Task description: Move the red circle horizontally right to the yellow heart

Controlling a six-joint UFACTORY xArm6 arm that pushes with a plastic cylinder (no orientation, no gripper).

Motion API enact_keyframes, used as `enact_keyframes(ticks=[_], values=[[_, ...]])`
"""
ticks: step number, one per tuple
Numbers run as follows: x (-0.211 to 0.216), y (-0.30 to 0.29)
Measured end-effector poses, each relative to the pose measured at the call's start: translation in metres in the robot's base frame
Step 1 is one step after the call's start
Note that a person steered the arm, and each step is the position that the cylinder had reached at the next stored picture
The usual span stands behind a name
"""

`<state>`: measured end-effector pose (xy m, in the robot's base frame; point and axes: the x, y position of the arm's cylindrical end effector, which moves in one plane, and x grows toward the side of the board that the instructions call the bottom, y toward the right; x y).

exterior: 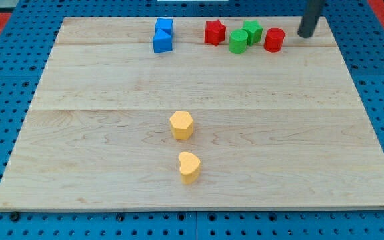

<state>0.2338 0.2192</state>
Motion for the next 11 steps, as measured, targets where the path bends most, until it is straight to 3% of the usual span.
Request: enact_keyframes(ticks=[1,2,3,4,5,6,7,8,9,10,11], values=[[0.0,-0.043],[0.039,-0.053],[0.111,-0.052],[0.123,-0.049],[0.085,-0.074],[0.136,-0.096],[0.213,-0.054],[0.259,-0.034],[0.261,-0.029],[0.307,-0.027],[0.265,-0.045]])
